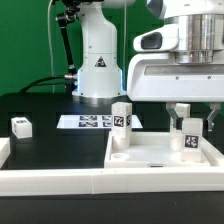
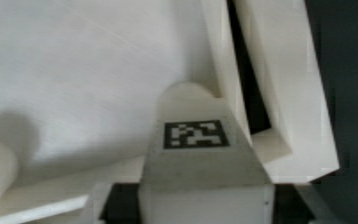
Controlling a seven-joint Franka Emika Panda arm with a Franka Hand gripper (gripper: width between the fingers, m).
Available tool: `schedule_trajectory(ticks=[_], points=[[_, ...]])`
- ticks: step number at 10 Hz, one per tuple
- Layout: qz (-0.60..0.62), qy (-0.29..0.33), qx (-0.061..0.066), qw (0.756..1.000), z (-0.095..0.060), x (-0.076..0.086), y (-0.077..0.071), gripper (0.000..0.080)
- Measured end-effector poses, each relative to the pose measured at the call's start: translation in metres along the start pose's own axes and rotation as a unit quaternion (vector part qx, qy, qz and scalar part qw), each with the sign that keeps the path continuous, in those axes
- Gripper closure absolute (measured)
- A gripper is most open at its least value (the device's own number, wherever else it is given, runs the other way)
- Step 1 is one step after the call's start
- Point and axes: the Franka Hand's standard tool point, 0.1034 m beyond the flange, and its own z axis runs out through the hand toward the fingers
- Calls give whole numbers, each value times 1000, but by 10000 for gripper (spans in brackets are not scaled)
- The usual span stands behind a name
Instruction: Assemble square table
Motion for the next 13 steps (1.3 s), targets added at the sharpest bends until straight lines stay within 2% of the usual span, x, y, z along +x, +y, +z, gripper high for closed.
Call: schedule_trajectory(ticks=[1,3,5,6,8,9,10,11,13], points=[[18,2,-6,1000,0,1,2,507],[74,5,-10,997,0,4,7,505],[153,7,-24,988,-1,6,17,498],[167,8,-30,985,-1,7,22,498],[165,4,-33,986,-2,6,21,497],[154,-9,-41,987,-6,-1,18,318],[128,-10,-44,991,-11,-3,16,318],[97,-11,-42,994,-15,-5,16,183],[9,-14,-35,999,-24,-4,20,160]])
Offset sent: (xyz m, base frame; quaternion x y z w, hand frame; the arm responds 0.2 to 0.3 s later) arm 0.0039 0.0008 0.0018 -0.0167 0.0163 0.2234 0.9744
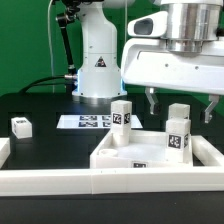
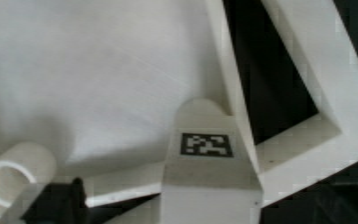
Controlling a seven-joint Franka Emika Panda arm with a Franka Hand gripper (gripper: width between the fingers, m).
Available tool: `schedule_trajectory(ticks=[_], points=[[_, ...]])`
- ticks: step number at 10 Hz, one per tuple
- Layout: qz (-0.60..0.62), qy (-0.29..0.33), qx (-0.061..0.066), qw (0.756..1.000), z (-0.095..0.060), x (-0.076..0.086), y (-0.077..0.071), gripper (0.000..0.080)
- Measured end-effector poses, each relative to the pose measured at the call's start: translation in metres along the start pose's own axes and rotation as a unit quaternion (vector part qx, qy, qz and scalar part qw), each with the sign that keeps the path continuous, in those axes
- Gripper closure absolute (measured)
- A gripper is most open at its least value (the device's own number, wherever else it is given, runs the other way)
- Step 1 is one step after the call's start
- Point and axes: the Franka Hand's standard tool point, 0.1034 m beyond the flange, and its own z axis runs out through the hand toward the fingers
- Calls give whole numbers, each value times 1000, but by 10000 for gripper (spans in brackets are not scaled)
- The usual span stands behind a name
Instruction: Assemble square table
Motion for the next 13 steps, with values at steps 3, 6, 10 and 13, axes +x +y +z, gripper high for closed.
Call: schedule_trajectory(ticks=[3,6,10,13], points=[[-15,-12,-2,1000,-4,3,11,150],[-20,-12,-2,1000,-4,3,12,150],[-205,-15,17,979,-15,6,61,150],[-221,-17,17,975,-14,8,67,150]])
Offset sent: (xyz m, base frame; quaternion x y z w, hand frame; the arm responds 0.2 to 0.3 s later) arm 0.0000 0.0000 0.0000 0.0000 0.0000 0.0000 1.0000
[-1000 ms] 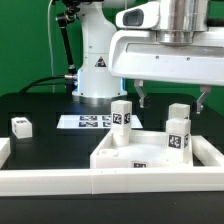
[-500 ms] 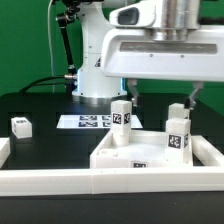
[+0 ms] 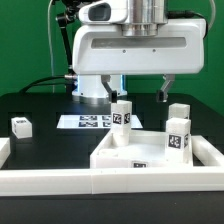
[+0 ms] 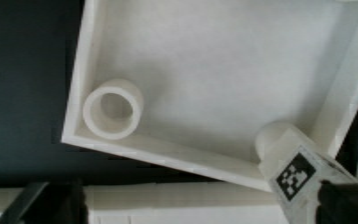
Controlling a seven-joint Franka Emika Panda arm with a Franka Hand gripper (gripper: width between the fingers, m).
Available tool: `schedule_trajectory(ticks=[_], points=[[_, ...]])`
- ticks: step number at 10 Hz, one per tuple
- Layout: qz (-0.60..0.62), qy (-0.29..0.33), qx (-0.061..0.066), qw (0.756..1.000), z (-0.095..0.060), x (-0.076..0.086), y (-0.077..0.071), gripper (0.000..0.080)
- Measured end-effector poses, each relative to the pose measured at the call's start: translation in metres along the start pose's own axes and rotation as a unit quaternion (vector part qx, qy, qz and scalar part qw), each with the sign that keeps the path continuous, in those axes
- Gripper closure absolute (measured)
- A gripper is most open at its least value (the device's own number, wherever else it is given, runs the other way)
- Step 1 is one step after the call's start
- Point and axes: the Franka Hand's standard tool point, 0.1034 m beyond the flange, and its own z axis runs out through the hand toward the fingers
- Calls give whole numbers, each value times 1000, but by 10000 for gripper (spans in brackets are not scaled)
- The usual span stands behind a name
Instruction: Assemble square table
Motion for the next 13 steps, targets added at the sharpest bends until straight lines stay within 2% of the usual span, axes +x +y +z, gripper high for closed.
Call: schedule_trajectory(ticks=[1,2,3,5,6,9,10,13], points=[[-7,0,0,1000,0,0,0,150],[-78,1,-2,997,1,-1,5,150],[-160,2,-3,987,4,-4,18,150],[-319,-9,-5,948,9,-13,39,150],[-356,-12,-8,935,9,-14,44,150],[-356,-12,-9,934,9,-14,46,150],[-353,-8,-12,935,8,-17,53,150],[-341,-5,-12,940,7,-56,88,150]])
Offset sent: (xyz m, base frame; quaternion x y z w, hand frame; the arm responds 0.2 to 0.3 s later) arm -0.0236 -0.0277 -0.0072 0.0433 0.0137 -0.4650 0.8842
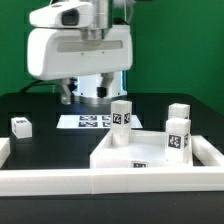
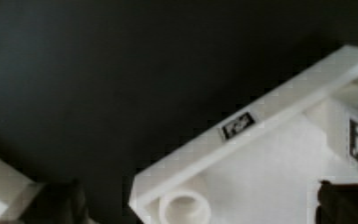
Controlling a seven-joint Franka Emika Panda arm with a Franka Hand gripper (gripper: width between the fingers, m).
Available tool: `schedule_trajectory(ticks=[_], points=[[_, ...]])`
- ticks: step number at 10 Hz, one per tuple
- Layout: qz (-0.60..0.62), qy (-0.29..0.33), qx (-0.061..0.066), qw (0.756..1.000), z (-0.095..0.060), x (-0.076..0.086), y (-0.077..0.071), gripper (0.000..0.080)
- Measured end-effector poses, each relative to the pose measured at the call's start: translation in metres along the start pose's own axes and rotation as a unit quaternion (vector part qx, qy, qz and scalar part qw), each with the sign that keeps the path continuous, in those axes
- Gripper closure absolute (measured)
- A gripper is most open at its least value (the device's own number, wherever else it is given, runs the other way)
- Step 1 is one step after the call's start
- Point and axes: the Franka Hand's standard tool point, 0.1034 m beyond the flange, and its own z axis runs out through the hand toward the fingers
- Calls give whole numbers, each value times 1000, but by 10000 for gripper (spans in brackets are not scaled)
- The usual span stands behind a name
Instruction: Assemble square table
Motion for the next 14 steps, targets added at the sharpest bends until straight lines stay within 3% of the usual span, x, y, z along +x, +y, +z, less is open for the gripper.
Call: schedule_trajectory(ticks=[3,7,8,9,11,12,14], points=[[15,-4,6,1000,7,-29,2,150],[18,-5,5,1000,10,-33,3,150],[37,-7,-2,999,19,-57,8,150],[56,-15,-1,998,27,-76,9,150],[80,-24,-7,996,41,-107,18,150],[87,-28,-5,996,46,-117,17,150],[86,-27,-5,996,45,-115,17,150]])
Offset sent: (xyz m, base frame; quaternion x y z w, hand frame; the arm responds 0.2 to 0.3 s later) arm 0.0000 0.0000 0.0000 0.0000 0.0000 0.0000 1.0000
